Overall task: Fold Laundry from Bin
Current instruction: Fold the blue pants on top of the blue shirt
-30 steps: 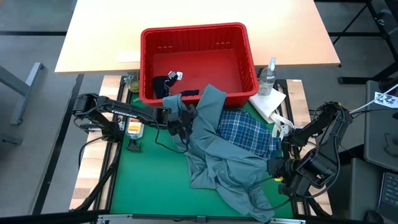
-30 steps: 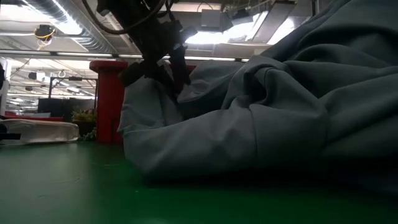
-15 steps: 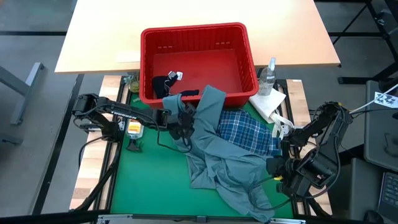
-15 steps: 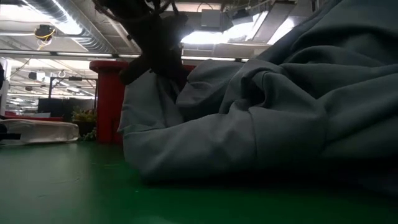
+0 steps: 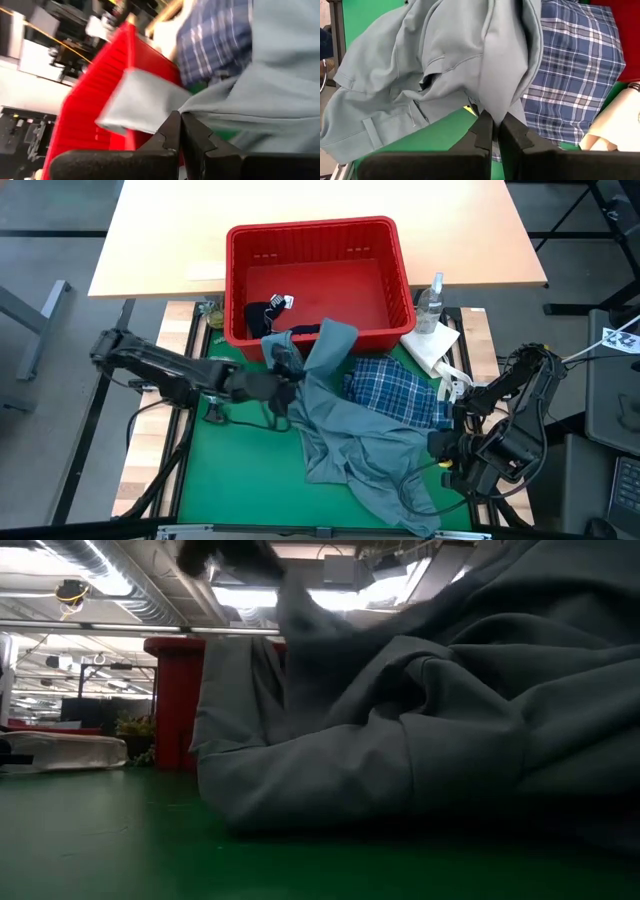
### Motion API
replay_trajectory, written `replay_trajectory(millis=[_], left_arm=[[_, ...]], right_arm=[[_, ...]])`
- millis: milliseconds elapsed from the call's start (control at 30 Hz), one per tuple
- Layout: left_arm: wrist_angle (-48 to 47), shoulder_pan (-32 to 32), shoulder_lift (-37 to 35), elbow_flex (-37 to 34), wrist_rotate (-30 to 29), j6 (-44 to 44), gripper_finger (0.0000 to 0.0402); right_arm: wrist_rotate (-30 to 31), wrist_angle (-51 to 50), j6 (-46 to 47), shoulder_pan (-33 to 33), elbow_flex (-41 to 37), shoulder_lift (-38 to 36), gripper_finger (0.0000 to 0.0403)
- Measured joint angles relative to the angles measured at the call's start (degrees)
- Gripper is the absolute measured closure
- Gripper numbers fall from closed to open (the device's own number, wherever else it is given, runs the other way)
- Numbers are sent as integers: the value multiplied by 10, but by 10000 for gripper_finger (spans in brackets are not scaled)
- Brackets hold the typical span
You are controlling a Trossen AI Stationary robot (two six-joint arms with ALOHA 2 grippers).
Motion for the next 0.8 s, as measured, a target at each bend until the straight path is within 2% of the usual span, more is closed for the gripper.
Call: replay_trajectory(millis=[200, 433, 500, 633, 800], left_arm=[[2, -63, -93, 0, -66, -15, 401], [28, -114, -173, 0, -120, -58, 401], [36, -123, -188, 0, -135, -66, 401], [56, -128, -203, 0, -134, -81, 401], [68, -120, -202, 0, -110, -90, 401]], right_arm=[[-11, 0, 0, 0, 0, -2, 387], [42, 0, -2, -22, 0, -24, 391], [56, 1, -28, -37, 0, -37, 397], [94, 2, -95, -80, -5, -67, 395], [91, 1, -149, -152, -97, -138, 396]])
